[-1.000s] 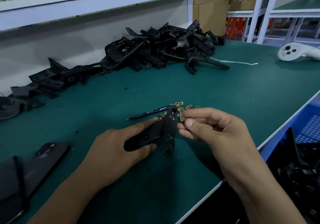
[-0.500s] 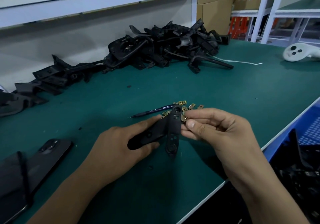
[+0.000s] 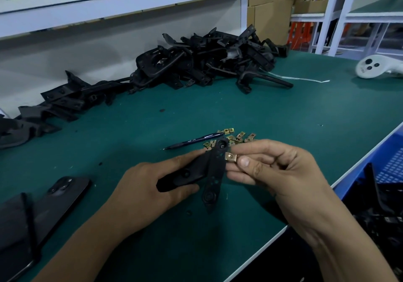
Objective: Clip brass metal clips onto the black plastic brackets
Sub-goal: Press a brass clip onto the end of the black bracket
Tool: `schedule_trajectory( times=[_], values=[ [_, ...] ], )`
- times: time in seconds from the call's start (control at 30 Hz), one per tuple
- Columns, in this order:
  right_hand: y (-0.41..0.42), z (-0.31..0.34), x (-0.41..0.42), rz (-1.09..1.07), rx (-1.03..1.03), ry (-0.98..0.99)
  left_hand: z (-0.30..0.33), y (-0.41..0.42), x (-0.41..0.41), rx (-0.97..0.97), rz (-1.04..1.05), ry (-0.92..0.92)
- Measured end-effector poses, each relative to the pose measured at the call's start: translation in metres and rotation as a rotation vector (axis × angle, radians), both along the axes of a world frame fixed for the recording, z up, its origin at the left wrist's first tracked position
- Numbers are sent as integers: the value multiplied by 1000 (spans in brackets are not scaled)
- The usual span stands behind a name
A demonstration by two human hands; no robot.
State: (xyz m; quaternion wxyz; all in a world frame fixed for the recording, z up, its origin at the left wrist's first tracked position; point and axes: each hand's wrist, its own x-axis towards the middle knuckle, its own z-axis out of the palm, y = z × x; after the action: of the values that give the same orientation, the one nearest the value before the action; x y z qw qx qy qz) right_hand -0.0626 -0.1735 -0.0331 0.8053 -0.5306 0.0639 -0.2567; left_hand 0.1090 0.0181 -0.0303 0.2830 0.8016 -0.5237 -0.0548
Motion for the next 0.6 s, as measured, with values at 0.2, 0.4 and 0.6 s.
schedule_trajectory(
  times=[0.2,0.4,0.6],
  values=[
    [-4,1,-5,107,8,-20,-2,0,0,-10,-93,37],
    [-7,-1,-5,160,-16,-1,-5,3,3,24,-89,42],
    [-12,-3,-10,367,-93,27,-4,2,-1,-4,-149,66]
  ],
)
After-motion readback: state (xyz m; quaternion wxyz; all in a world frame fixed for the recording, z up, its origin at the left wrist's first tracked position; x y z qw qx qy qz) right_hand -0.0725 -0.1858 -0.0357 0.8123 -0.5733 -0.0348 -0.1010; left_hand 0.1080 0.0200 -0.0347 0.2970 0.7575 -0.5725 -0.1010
